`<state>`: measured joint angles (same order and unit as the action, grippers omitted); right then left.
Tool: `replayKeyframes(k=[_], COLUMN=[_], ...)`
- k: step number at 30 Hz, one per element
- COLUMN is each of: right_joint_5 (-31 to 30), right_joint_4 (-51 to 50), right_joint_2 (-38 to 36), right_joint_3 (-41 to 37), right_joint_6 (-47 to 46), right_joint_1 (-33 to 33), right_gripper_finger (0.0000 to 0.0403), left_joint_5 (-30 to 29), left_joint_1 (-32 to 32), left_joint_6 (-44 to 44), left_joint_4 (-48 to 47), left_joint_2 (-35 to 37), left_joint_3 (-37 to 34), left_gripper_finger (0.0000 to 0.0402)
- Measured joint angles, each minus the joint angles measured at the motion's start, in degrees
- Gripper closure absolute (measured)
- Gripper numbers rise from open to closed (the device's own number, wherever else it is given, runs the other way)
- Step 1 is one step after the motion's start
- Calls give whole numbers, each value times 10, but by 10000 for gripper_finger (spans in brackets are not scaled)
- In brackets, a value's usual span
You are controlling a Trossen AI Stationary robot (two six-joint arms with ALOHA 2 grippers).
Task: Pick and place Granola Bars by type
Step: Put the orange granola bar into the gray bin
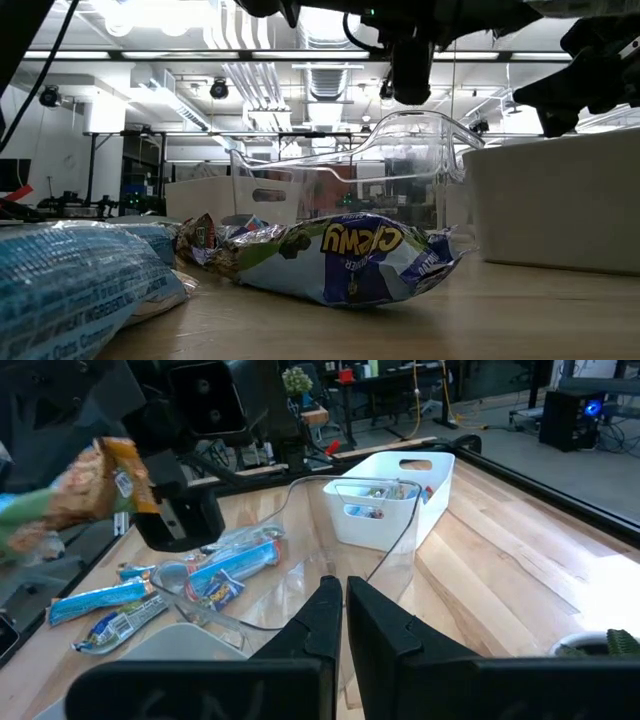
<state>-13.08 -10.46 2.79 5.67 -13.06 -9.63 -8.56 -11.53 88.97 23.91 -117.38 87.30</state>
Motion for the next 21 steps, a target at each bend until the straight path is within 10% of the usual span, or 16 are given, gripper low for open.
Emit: replayKeyframes(k=[21], right_joint_5=[0], right_joint_4=[0], right_joint_2=[0], right_joint_3=[0], right_joint_6=[0], right_joint_1=[0], right_gripper_finger=[390], left_joint_5=[-4], left_joint_1=[-4], left_joint_6=[-34], left_joint_4=[-46], left_joint_2=[0], left_joint_3=[47], left_gripper_finger=[355])
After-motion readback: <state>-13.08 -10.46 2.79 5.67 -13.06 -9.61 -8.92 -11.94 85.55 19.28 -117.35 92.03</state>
